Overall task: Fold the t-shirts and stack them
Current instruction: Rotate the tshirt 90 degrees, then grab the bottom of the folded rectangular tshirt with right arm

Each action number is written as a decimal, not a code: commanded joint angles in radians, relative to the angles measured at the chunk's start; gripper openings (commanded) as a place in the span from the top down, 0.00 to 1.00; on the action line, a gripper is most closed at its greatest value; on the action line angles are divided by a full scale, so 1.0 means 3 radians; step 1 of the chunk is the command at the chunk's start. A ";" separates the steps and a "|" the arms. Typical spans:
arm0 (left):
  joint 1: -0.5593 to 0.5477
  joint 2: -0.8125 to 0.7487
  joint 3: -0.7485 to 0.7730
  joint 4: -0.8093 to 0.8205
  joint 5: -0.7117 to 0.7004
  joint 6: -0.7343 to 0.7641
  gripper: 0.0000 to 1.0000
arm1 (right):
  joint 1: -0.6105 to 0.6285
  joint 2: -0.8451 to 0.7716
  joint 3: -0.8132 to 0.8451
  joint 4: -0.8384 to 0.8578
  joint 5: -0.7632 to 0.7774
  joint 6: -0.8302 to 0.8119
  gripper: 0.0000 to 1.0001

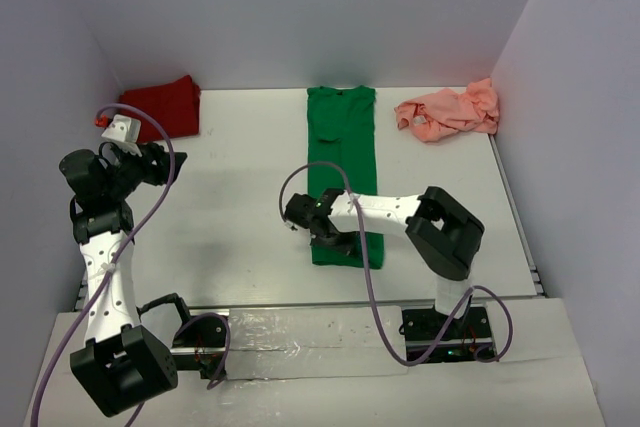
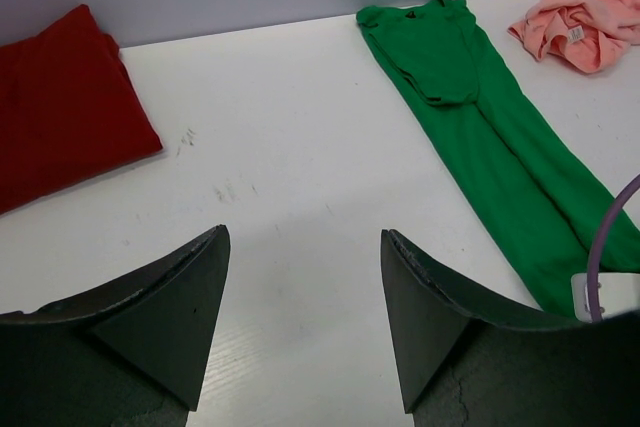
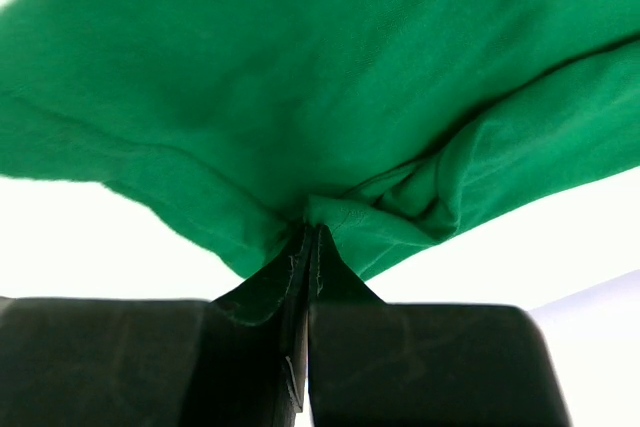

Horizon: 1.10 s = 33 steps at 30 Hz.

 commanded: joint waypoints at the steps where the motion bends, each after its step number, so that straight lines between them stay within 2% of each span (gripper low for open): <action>1: 0.0029 -0.0044 0.0003 0.0187 0.0107 0.0030 0.29 | 0.0069 -0.0253 0.0096 0.0125 0.0028 -0.0027 1.00; 9: 0.0034 -0.0044 -0.0002 0.0187 0.0127 0.0040 0.29 | 0.0192 -0.0422 0.0096 0.0207 -0.0084 -0.0078 1.00; 26: 0.0029 -0.0054 0.0110 0.0008 0.0194 0.0060 0.29 | 0.0581 -0.0305 0.0045 0.0033 -0.0815 -0.0267 1.00; 28: 0.0029 -0.0070 0.0120 -0.0008 0.0214 0.0060 0.28 | 0.0591 -0.0243 0.0004 0.0099 -0.0851 -0.0308 0.84; 29: 0.0029 -0.0075 0.0126 -0.0013 0.0209 0.0060 0.28 | 0.0591 -0.0213 0.0004 0.0135 -0.0851 -0.0328 0.72; 32: 0.0029 -0.0065 0.0131 -0.0018 0.0229 0.0060 0.27 | 0.0591 -0.0161 -0.0047 0.0359 -0.0754 -0.0328 0.53; 33: 0.0029 -0.0055 0.0131 -0.0018 0.0229 0.0060 0.27 | 0.0591 -0.0156 -0.0047 0.0401 -0.0754 -0.0349 0.52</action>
